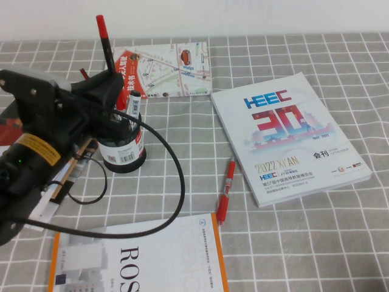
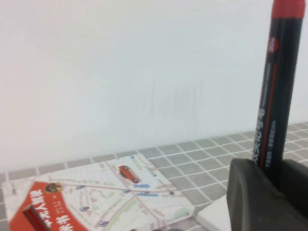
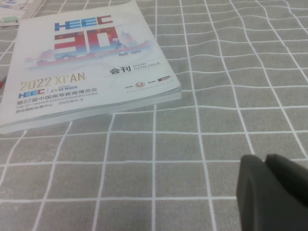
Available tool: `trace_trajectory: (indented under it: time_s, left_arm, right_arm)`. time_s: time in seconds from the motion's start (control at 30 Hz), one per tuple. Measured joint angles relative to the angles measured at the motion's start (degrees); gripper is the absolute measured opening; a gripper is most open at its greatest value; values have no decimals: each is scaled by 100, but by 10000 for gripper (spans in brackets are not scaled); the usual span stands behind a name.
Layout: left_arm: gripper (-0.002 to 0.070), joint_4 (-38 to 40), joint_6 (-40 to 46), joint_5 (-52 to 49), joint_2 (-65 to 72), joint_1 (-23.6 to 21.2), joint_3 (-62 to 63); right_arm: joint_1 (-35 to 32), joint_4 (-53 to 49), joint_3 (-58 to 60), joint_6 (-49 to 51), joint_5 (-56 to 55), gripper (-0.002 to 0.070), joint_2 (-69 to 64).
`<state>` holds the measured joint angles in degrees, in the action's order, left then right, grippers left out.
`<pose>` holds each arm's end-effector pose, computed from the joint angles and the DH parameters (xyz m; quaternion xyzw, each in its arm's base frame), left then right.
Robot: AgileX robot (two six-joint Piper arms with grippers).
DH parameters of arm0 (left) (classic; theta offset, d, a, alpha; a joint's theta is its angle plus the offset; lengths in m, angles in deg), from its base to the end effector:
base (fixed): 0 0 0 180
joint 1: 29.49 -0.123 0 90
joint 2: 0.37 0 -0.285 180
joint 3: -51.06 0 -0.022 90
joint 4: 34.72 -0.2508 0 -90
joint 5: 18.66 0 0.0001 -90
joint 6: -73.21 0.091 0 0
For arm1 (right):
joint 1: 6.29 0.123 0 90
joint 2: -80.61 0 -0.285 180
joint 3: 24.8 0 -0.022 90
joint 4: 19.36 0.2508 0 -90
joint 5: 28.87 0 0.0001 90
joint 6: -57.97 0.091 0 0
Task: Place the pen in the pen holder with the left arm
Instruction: Place the pen onto the pen holder
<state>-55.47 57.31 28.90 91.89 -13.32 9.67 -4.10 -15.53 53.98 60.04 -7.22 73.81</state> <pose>0.2774 -0.1052 0.2535 0.1817 0.6710 -0.2004 0.6904 0.0521 0.0042 0.1710 0.0168 0.8046 0.0504 0.5914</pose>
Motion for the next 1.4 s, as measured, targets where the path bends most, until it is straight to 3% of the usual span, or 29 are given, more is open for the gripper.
trace_trajectory:
  time_s: [0.3,0.83,1.2,1.4]
  left_arm:
    - [67,399,658,34,116,0,0]
    - [67,643,733,23,116,-9,0]
    - [67,717,733,23,123,-536,0]
    - [67,399,646,238,291,-576,0]
  right_arm:
    - [0,0,0,0,0,-15,0]
    - [0,47,0,0,0,-15,0]
    - [0,93,0,0,0,-15,0]
    - [0,111,0,0,0,-15,0]
